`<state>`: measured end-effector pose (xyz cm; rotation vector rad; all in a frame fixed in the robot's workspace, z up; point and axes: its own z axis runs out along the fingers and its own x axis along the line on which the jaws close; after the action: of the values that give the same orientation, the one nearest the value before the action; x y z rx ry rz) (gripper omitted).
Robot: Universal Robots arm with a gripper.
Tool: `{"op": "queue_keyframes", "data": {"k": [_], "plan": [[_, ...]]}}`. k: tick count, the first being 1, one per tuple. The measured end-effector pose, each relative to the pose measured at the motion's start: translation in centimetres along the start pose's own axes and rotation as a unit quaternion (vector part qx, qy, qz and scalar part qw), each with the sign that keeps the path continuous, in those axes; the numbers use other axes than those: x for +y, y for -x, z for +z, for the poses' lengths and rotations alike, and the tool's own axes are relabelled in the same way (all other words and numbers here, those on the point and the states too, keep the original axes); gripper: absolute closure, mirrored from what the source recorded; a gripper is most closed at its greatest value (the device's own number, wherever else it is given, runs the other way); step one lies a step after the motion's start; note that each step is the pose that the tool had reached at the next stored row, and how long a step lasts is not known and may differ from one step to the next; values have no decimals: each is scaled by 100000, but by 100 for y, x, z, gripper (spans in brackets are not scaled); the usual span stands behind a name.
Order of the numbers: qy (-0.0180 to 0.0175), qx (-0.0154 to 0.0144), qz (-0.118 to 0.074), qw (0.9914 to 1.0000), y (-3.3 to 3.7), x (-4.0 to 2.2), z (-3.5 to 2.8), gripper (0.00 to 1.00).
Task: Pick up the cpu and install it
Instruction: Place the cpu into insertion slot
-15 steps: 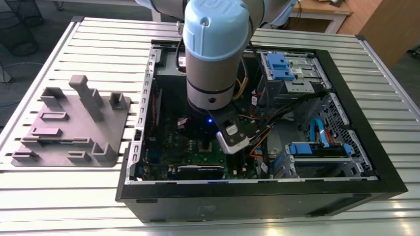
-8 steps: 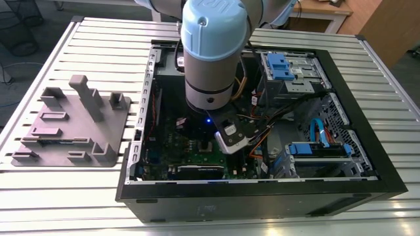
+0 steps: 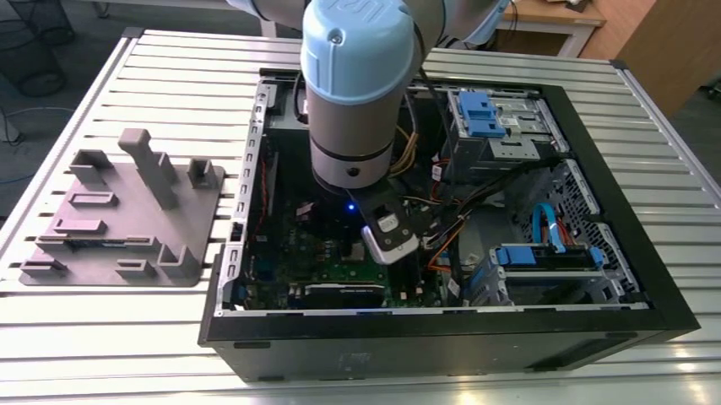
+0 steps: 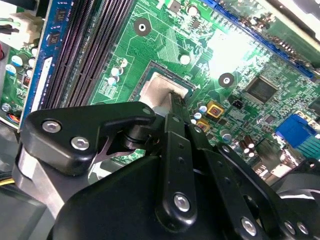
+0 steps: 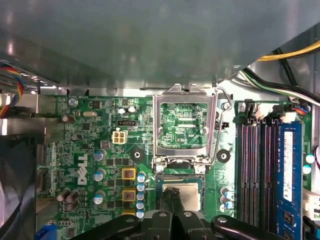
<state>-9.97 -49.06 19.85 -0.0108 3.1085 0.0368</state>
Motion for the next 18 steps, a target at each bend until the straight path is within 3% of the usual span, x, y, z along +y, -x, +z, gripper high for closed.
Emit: {"op": "queue_keyframes", "data": {"k": [18], "plan": [[-79, -7, 207, 100000, 53, -1, 34, 89]]}}
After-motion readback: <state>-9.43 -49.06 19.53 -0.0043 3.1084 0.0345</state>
